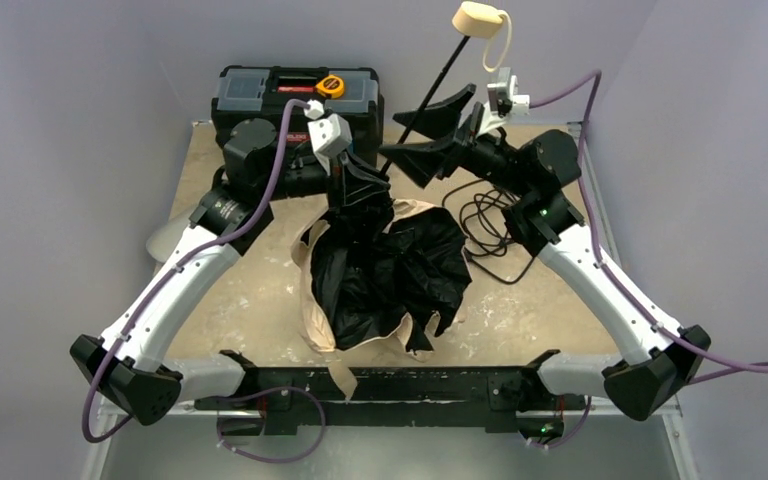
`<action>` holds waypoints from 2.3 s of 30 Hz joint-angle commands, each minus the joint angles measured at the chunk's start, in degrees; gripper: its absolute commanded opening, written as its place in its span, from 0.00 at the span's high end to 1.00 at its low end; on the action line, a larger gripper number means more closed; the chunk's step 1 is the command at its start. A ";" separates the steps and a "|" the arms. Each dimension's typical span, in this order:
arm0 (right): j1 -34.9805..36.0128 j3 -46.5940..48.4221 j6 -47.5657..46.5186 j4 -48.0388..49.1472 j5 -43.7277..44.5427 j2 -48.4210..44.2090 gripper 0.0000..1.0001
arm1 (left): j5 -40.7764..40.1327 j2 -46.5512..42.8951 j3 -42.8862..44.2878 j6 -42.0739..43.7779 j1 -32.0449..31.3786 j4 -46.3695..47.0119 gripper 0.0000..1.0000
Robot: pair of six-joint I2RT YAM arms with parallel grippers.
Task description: Open the umbrella
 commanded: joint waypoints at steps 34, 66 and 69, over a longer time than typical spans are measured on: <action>1.22 -8.49 -17.15 -13.40 -1.41 -8.14 1.00 | -21.88 0.26 -10.87 17.94 -2.22 -20.32 0.83; -5.36 -11.80 -18.67 -10.59 0.60 -0.32 1.00 | -4.27 -8.41 -13.66 27.97 22.02 -14.41 0.32; -5.17 -11.74 -15.95 -8.33 0.22 0.63 1.00 | -2.96 -11.80 -17.46 30.71 14.53 -11.52 0.39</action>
